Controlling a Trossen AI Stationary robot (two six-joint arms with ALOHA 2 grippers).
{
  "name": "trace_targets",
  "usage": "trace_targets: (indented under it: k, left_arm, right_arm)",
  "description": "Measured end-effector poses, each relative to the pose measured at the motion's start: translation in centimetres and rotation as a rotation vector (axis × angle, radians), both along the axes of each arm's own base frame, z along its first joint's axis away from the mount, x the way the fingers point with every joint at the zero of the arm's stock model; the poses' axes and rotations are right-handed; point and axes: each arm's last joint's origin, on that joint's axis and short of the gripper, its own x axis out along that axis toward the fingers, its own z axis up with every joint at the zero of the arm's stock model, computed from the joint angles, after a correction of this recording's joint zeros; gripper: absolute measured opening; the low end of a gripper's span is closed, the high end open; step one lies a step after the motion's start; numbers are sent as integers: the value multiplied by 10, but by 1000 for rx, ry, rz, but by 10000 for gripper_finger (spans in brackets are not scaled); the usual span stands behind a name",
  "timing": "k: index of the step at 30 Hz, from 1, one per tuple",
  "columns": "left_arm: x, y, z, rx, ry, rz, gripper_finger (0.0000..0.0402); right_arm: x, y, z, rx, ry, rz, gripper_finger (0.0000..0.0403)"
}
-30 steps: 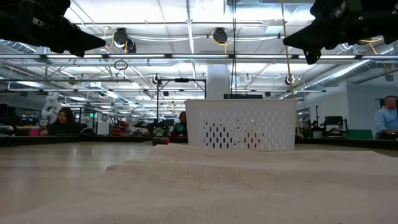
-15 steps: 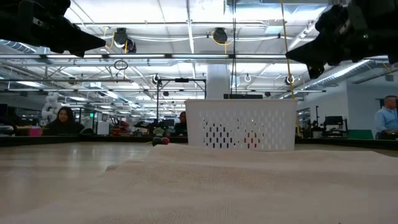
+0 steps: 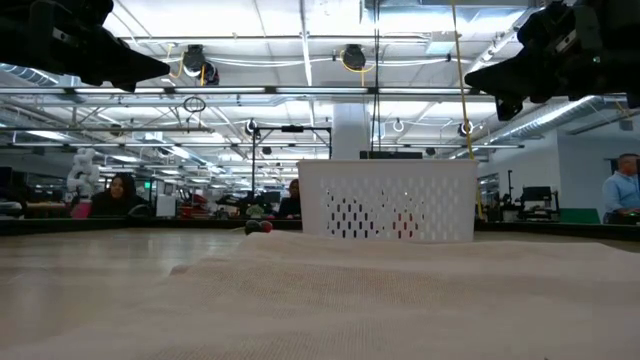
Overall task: Pick and placing Produce into tupperware
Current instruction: Put the black cherry into the white basket
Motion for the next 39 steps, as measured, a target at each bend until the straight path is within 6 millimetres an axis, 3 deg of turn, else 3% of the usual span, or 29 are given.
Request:
trace_targets:
  k: [11, 31, 39]
  left_arm:
    - [0, 0, 0, -2, 0, 0, 26]
    - [0, 0, 1, -5, -8, 1, 26]
    - [0, 3, 0, -37, -10, 101, 26]
  right_arm:
    - [-2, 1, -21, 6, -9, 0, 0]
    - [-2, 1, -20, -22, -14, 0, 0]
    - [-2, 1, -20, -22, -14, 0, 0]
